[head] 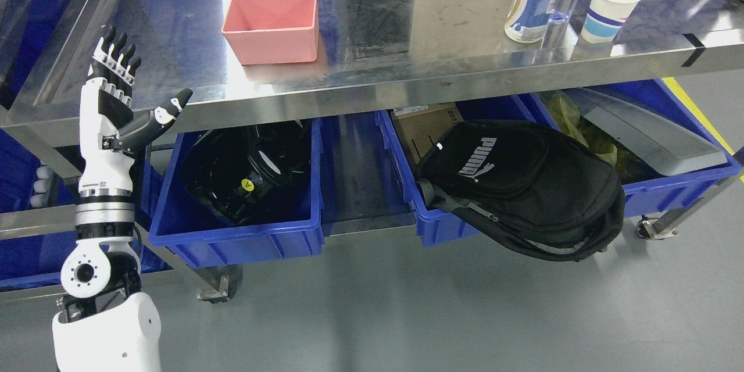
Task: Place storage box into left shelf container
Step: 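Raise the left hand and reach toward the pink box on the table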
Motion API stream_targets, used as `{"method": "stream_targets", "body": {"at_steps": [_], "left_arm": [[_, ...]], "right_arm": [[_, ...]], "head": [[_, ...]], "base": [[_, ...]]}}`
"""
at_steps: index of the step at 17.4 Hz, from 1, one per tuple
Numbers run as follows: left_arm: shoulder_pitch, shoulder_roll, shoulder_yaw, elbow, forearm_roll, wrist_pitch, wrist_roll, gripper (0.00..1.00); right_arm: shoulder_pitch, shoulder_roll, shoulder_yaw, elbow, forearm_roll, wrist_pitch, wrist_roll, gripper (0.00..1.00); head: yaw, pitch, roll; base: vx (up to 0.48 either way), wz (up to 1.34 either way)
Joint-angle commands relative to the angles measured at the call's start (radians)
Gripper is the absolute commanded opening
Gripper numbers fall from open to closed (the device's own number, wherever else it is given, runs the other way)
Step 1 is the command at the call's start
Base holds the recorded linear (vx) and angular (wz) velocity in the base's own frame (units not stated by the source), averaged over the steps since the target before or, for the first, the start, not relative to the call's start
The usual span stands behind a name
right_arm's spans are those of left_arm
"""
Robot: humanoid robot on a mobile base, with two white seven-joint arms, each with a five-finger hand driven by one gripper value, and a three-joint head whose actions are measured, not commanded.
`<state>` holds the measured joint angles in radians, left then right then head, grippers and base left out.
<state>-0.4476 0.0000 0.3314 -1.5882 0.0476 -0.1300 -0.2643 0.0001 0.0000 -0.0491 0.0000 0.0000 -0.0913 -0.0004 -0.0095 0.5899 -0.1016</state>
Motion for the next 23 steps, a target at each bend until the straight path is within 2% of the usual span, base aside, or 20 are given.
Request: {"method": "stream_targets", "body": {"at_steps": [1, 5, 9, 11, 13, 16, 19, 23], "left_arm": [[-0.002, 0.017, 0.041, 0.002, 0.000, 0.032, 0.004, 1.00], [-0.029, 0.023, 0.058, 0.004, 0.000, 0.035, 0.005, 1.00], [-0.199, 0.171, 0.046, 0.025, 0.000, 0.061, -0.048, 1.00], [-0.287, 0.291, 0.020, 0.085, -0.002, 0.063, -0.206, 1.00], [-0.370, 0.414, -0.047, 0.207, -0.003, 0.063, -0.390, 1.00], [-0.472, 0.564, -0.202, 0.411, -0.061, 0.055, -0.553, 1.00], [-0.535, 0.609, -0.362, 0.491, -0.100, 0.052, -0.634, 1.00], [-0.575, 0.595, -0.475, 0.540, -0.112, 0.052, -0.699, 0.99]], "right_arm": [[0.008, -0.017, 0.000, -0.017, -0.003, -0.001, 0.000, 1.00], [0.008, -0.017, 0.000, -0.017, -0.003, -0.001, 0.000, 1.00], [0.008, -0.017, 0.000, -0.017, -0.003, -0.001, 0.000, 1.00], [0.008, -0.017, 0.000, -0.017, -0.003, -0.001, 0.000, 1.00], [0.008, -0.017, 0.000, -0.017, -0.003, -0.001, 0.000, 1.00], [0.008, -0.017, 0.000, -0.017, -0.003, -0.001, 0.000, 1.00], [0.008, -0.017, 0.000, -0.017, -0.003, -0.001, 0.000, 1.00], [0.008, -0.017, 0.000, -0.017, -0.003, -0.001, 0.000, 1.00]], "head": [[0.0000, 0.000, 0.000], [0.0000, 0.000, 0.000], [0.0000, 0.000, 0.000], [0.0000, 0.000, 0.000], [0.0000, 0.000, 0.000], [0.0000, 0.000, 0.000], [0.0000, 0.000, 0.000], [0.0000, 0.000, 0.000]], "base": [[0.000, 0.00], [0.000, 0.00], [0.000, 0.00], [0.000, 0.00], [0.000, 0.00], [0.000, 0.00], [0.000, 0.00], [0.000, 0.00]]}}
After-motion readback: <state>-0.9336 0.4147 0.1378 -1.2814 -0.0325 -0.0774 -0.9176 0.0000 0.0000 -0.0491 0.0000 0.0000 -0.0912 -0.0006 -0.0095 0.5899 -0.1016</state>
